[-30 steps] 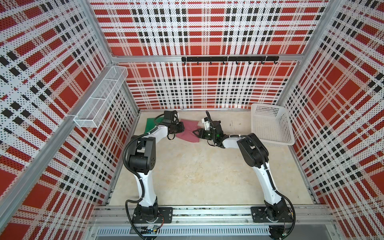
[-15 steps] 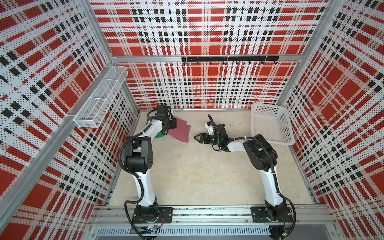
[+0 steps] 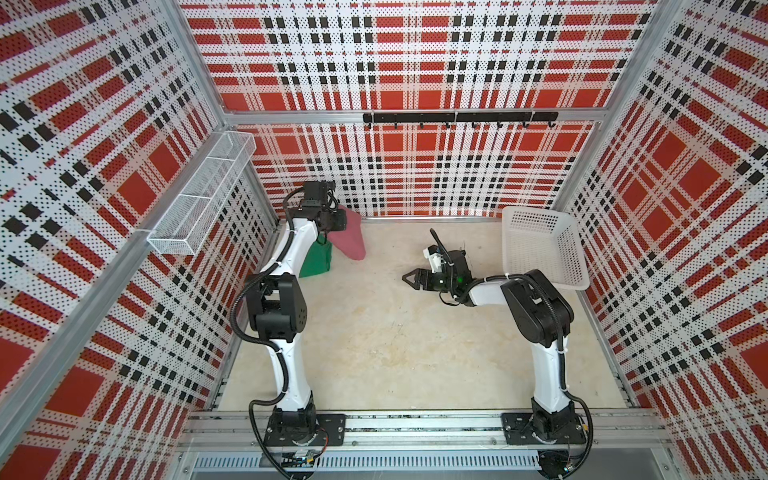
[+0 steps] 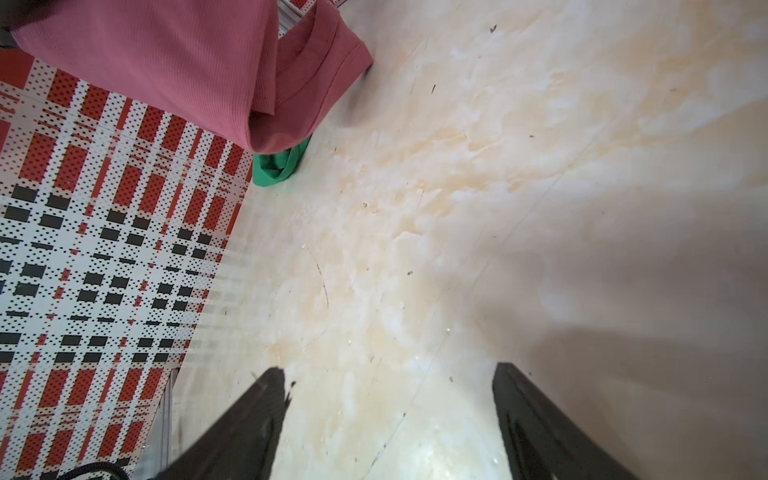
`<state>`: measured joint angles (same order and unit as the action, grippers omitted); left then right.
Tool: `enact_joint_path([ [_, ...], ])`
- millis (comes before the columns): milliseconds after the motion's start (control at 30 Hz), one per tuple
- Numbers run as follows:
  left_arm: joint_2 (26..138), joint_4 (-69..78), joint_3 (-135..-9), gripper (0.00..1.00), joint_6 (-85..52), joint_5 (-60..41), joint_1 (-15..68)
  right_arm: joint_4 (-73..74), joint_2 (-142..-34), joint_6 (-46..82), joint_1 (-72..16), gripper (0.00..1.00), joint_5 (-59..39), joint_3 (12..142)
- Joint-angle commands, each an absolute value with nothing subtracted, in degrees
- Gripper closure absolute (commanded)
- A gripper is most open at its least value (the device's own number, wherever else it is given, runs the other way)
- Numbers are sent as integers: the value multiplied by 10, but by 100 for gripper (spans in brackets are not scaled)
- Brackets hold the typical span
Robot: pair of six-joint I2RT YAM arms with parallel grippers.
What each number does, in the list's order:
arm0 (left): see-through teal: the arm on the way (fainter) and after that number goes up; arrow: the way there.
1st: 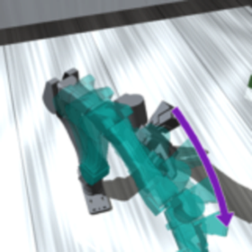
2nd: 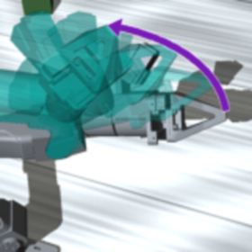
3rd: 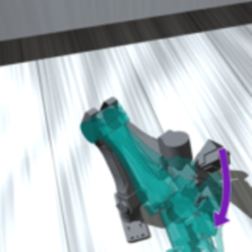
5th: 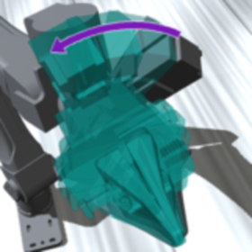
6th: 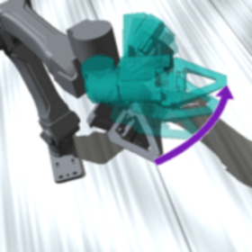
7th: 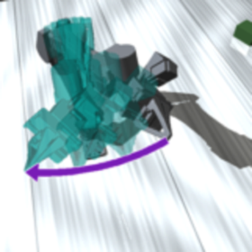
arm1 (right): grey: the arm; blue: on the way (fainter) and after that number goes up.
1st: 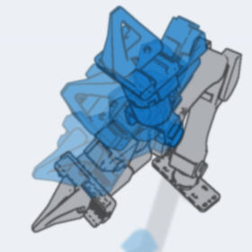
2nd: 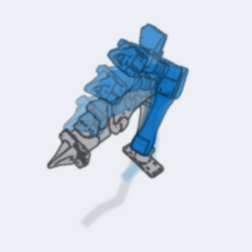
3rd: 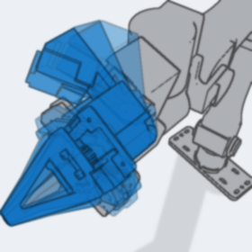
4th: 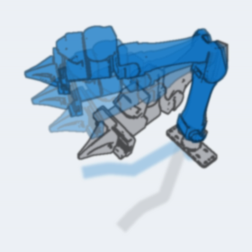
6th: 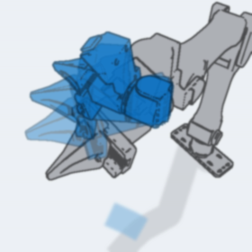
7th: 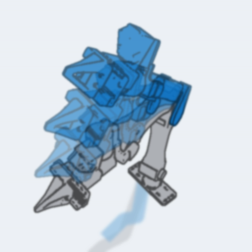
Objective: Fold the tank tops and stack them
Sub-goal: 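Carry the pink bundle with the left gripper onto the green tank top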
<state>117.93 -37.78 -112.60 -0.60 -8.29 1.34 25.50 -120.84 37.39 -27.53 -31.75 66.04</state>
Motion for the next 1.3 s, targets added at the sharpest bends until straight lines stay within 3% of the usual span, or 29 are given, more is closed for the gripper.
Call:
enact_joint_path([
  [0,1179,-402,-1151,100,19,-81,-19,250,-1184,360,-276,19,-325,655],
  [200,1178,-399,-1134,100,50,-111,-81,233,-1175,347,-275,19,-325,652],
  [400,1174,-352,-1037,100,53,-155,-143,229,-1173,346,-275,19,-325,653],
  [633,1215,-319,-978,100,24,-124,-193,226,-1170,345,-275,19,-325,651],
  [667,1223,-319,-978,94,22,-128,-197,226,-1168,347,-275,19,-325,650],
  [800,1219,-316,-973,0,32,-114,-196,222,-1157,346,-275,19,-326,646],
  [1033,1095,-259,-939,2,2,17,-186,191,-1128,329,-273,19,-321,645],
  [1167,1046,-221,-898,0,-33,29,-154,185,-1110,330,-265,19,-313,635],
  [1267,1081,-217,-887,12,-67,26,-133,173,-1095,323,-259,19,-305,627],
])
